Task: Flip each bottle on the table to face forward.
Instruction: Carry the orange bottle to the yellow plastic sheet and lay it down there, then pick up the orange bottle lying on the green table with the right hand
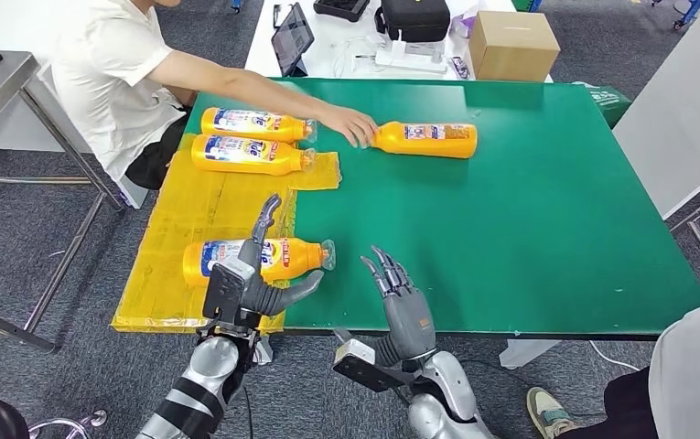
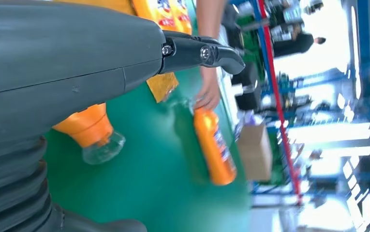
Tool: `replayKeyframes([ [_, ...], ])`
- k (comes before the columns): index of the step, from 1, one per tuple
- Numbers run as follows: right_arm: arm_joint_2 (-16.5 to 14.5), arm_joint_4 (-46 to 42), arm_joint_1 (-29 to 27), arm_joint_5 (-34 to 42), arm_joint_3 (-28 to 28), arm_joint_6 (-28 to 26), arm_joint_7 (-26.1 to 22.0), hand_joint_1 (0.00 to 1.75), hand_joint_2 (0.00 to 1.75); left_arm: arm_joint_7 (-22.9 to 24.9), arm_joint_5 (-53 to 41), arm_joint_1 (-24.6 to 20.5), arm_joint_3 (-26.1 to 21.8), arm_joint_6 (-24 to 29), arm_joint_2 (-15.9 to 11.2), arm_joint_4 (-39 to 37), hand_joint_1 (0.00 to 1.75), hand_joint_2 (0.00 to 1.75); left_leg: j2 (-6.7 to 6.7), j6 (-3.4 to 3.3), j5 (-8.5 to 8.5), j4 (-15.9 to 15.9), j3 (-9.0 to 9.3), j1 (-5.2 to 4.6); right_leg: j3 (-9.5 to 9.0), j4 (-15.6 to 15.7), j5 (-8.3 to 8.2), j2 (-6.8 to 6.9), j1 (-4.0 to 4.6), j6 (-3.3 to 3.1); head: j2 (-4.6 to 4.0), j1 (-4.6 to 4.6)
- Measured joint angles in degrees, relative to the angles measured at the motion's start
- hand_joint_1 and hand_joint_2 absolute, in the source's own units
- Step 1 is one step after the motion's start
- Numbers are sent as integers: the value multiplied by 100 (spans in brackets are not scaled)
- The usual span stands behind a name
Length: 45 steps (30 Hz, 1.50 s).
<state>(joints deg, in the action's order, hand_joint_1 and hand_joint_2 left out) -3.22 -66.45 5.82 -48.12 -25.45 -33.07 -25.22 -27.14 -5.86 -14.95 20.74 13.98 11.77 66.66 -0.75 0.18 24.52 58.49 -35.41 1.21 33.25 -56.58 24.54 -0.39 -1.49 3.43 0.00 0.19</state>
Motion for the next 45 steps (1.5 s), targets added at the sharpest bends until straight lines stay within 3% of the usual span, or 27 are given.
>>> replayKeyframes([
  [5,420,408,228,-706,3,-300,441,0,175,624,2132,465,72,-523,148,461,0,175,-8,-4,1,1,-3,-4,3,0,0,3,-4,1,0,-1],
  [8,617,493,305,-899,24,-442,576,0,175,633,2615,757,203,-592,149,699,0,175,-9,-3,2,1,-6,-3,6,0,2,5,-3,2,0,-1],
  [14,920,518,322,-1385,115,-603,1050,0,175,540,2586,1110,429,-489,89,1064,0,175,-9,-3,3,0,-7,-2,8,0,2,4,-2,2,0,-2],
  [22,1340,325,145,-1637,593,-362,1251,0,175,151,1386,1460,705,92,-104,1572,0,175,-12,-4,4,1,-11,-5,8,2,2,5,-5,2,0,-1],
  [26,1347,444,276,-1505,689,-157,1247,0,175,151,1274,1451,816,118,-133,1647,0,175,-11,-4,2,0,-9,-3,8,1,2,5,-3,2,0,-4],
  [31,1238,1219,824,-1339,740,-115,1167,0,175,204,1229,1342,961,222,-131,1588,0,175,-7,-3,-1,1,-6,-2,6,1,1,5,-2,2,0,-1],
  [38,1073,2033,1277,-1232,745,-156,1124,0,175,39,515,1223,1207,931,-118,1427,0,175,-8,-5,0,2,-8,-3,6,1,1,5,-4,3,0,-2],
  [45,922,2568,1649,-1217,744,-75,1110,0,175,-3,275,1098,1511,1094,-102,1249,0,175,-6,-4,0,1,-6,-2,5,1,0,4,-3,3,0,-2],
])
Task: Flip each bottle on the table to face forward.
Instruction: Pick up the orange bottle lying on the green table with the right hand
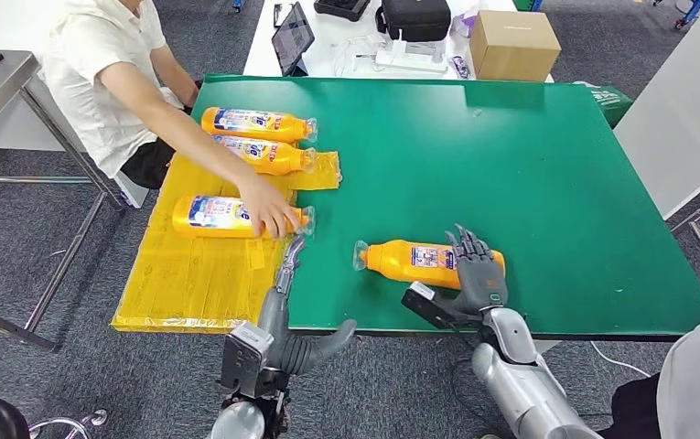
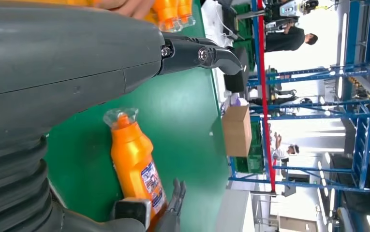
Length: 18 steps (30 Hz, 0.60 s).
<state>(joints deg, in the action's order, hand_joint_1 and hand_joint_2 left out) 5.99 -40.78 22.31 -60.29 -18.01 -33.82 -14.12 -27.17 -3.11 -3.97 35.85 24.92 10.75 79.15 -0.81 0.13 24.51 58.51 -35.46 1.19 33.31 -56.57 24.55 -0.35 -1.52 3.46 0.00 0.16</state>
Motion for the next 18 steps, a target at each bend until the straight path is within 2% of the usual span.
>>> replayKeyframes([
  [4,-44,216,103,-25,-1,124,69,0,175,129,57,-47,78,-42,0,-81,0,175,0,0,0,0,5,0,-4,0,0,-1,0,0,0,1],
  [12,-103,481,309,-273,-15,449,559,0,175,335,150,-79,122,-189,0,-206,0,175,8,-1,2,0,31,0,-23,2,0,-1,0,0,0,0],
  [18,-122,492,462,-512,-132,1478,1291,0,175,815,254,-79,121,-593,-1,-203,0,175,31,-3,20,-3,100,0,-35,11,5,-15,1,-2,0,0],
])
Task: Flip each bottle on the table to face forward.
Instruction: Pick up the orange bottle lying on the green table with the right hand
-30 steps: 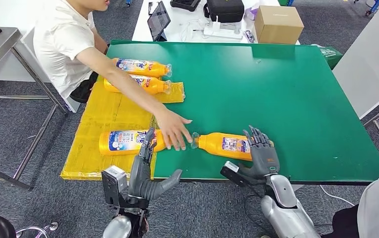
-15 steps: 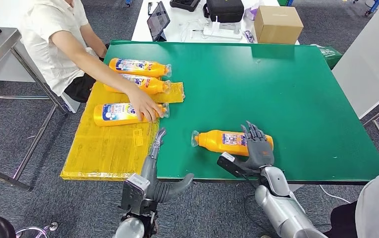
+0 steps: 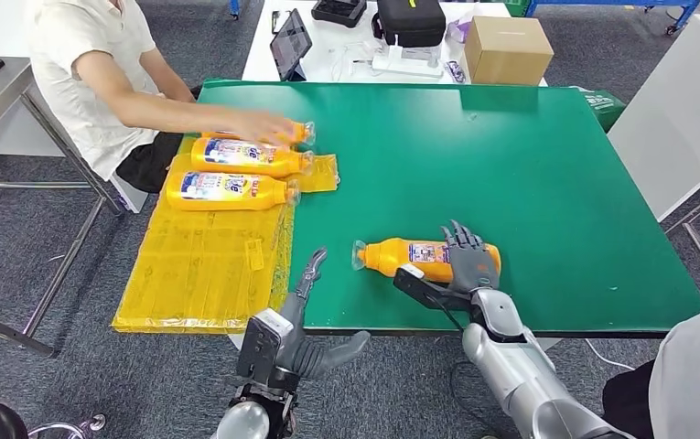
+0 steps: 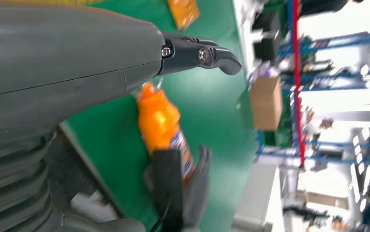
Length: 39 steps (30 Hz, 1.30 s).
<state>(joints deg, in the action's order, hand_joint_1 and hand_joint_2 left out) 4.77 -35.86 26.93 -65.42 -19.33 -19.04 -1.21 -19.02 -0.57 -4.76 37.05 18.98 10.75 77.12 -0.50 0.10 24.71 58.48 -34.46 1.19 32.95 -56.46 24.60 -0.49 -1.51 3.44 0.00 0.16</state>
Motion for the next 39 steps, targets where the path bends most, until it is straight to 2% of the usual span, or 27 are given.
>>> replayKeyframes([
  [2,15,-47,27,-37,-54,255,138,2,175,195,116,11,-6,-209,-3,26,0,175,-3,-7,9,-1,23,0,-9,3,8,0,0,4,0,1],
  [3,28,-85,33,-46,-84,360,179,9,175,278,168,22,-10,-298,-8,44,0,175,-4,-10,9,-1,28,0,-15,3,10,0,0,7,0,1],
  [7,128,-298,23,-61,-220,693,230,150,175,474,306,77,-31,-504,-36,88,0,175,-5,-13,1,0,28,-1,-34,4,4,0,-1,12,0,1],
  [8,163,-356,15,-72,-259,752,234,158,175,495,327,86,-36,-528,-41,96,0,175,-5,-13,0,0,27,-1,-47,4,2,0,-1,13,0,1],
  [13,315,-535,-4,-114,-390,859,249,159,175,534,350,112,-44,-562,-63,125,0,175,-14,-15,-7,1,18,-1,-74,5,-7,4,-1,9,0,0],
  [17,395,-615,-22,-94,-446,937,267,174,175,577,350,124,-49,-590,-65,145,0,175,-13,-14,-6,1,14,-1,-70,5,-7,3,-1,9,0,1],
  [31,490,-728,-57,43,-512,996,268,175,175,656,344,131,-57,-664,-67,174,0,175,-13,-14,-6,1,9,-1,-65,5,-6,3,-1,9,0,1],
  [35,504,-729,-66,428,-504,999,-63,175,175,675,392,131,-61,-697,-67,174,0,175,-10,-14,-5,1,9,-1,-65,5,-6,3,0,9,0,1],
  [39,518,-813,-151,1345,-386,1049,-858,175,175,507,561,136,-113,-504,-58,174,0,175,-3,-11,1,1,16,0,-67,6,-7,-3,1,8,0,3],
])
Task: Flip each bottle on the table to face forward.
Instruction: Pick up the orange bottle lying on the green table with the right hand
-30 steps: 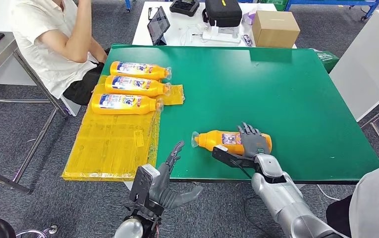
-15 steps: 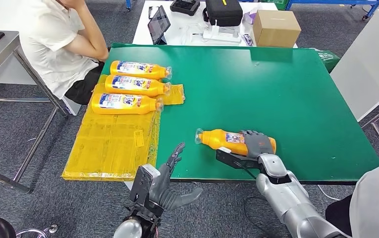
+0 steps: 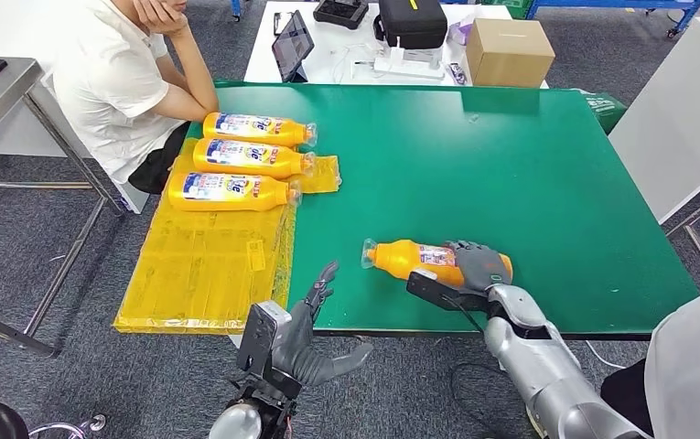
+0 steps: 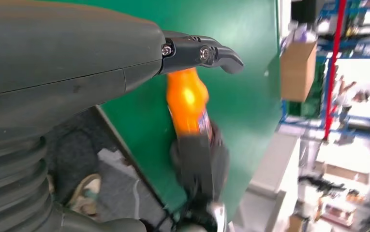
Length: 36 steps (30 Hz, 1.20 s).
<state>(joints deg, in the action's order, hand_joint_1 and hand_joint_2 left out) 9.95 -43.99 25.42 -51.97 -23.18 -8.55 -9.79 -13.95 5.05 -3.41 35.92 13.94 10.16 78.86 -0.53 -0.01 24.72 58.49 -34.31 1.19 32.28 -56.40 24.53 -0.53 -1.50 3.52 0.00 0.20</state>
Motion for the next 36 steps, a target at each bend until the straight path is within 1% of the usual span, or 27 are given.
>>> replayKeyframes([
  [2,-3,-161,-120,514,103,22,-378,175,175,-183,128,19,-88,231,17,0,0,175,11,5,7,-1,6,1,-1,0,-1,-15,1,-1,0,0],
  [4,-40,-427,-313,931,198,26,-638,175,175,-351,301,74,-196,405,30,0,0,175,22,9,11,-1,12,2,-1,0,-1,-27,4,-2,0,-1],
  [7,-120,-835,-603,1301,302,23,-810,175,175,-529,486,213,-328,544,29,1,0,175,24,12,12,-1,12,8,2,-1,-1,-28,11,-3,0,-2],
  [9,-176,-1149,-820,1542,380,-1,-914,175,175,-732,543,316,-401,711,20,16,0,175,22,13,10,-1,5,11,3,-1,1,-26,14,-5,0,-2],
  [12,-261,-1715,-1214,1833,486,-76,-1029,175,175,-947,672,488,-477,899,-34,99,0,175,18,14,9,-1,-12,11,12,-2,3,-24,14,-5,0,-2],
  [14,-310,-2106,-1477,1969,525,-80,-1074,175,175,-870,933,617,-503,852,-91,174,0,175,18,14,9,-1,-29,11,29,-3,4,-24,13,-6,0,-3],
  [16,-335,-2453,-1693,2088,540,-12,-1117,175,175,-743,1317,690,-514,669,-160,236,0,175,14,14,8,-1,-52,10,48,-3,3,-23,13,-6,0,-3],
  [20,-392,-2944,-1975,2249,517,128,-1230,175,175,-700,1829,761,-504,349,-270,371,0,175,5,13,4,-1,-82,10,72,-4,3,-18,12,-6,0,-3],
  [26,-534,-3258,-2106,2407,427,187,-1334,174,175,-731,1847,804,-423,141,-343,541,0,175,5,13,4,-1,-95,9,89,-4,3,-17,11,-6,0,-3],
  [30,-634,-3290,-2115,2503,305,292,-1392,174,175,-732,1764,777,-318,-23,-381,573,0,175,5,13,4,-1,-98,10,92,-4,3,-17,12,-6,0,-3],
  [36,-803,-3287,-2108,2570,69,409,-1433,173,175,-751,1659,732,-220,-78,-395,573,0,175,6,13,4,-1,-99,10,93,-4,3,-17,12,-6,0,-3],
])
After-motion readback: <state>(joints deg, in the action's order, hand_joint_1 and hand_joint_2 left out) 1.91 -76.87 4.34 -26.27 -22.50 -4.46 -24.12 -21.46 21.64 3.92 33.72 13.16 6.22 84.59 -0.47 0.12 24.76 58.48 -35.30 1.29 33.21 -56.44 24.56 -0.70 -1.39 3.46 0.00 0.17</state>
